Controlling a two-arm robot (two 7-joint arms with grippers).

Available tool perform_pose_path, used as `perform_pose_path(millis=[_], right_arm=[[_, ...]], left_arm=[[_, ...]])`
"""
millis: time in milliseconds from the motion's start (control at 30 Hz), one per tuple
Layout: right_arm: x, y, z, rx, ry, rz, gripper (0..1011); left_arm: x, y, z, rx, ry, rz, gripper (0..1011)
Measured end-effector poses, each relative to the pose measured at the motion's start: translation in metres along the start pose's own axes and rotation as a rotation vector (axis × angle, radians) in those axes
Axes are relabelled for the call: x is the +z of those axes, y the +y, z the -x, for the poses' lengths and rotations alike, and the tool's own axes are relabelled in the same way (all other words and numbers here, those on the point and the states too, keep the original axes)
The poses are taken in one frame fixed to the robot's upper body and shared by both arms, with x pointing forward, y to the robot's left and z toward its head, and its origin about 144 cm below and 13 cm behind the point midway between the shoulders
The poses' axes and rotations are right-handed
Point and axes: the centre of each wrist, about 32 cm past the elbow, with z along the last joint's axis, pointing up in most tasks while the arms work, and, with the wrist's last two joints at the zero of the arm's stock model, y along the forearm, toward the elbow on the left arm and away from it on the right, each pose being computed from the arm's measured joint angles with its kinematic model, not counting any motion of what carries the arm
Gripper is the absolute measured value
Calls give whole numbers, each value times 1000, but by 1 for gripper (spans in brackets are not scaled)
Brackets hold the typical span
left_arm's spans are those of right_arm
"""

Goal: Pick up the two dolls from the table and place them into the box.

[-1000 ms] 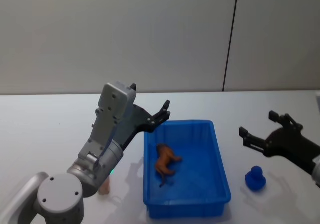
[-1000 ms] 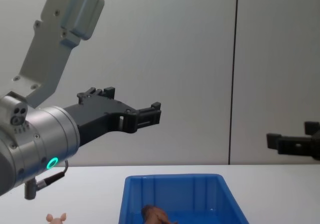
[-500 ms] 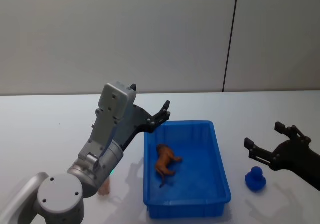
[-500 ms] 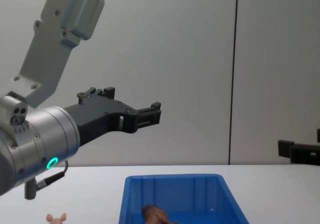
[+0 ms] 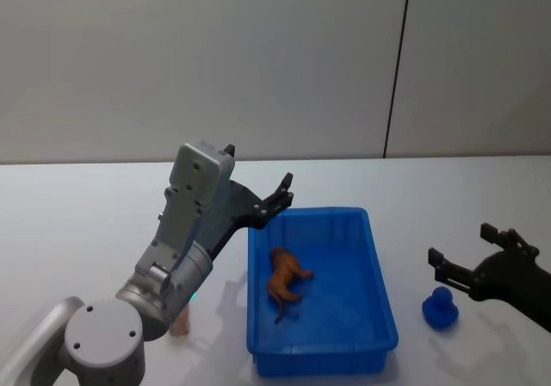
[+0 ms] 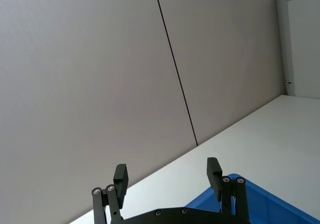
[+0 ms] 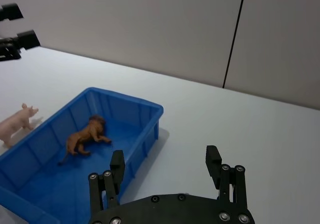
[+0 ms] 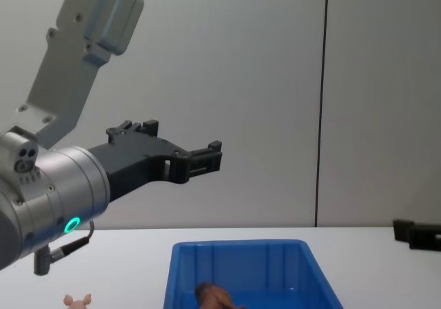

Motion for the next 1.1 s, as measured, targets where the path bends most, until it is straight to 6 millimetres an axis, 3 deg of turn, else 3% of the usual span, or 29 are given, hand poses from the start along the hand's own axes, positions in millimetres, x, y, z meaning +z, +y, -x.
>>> perform_pose_path(millis=[567,1100], right_arm=[[-8,4,-6,-8,43,161,1001],[-16,19,-11,1,39,265,1001]], left_arm=[[0,0,0,0,0,0,1001],[0,0,0,0,0,0,1001]])
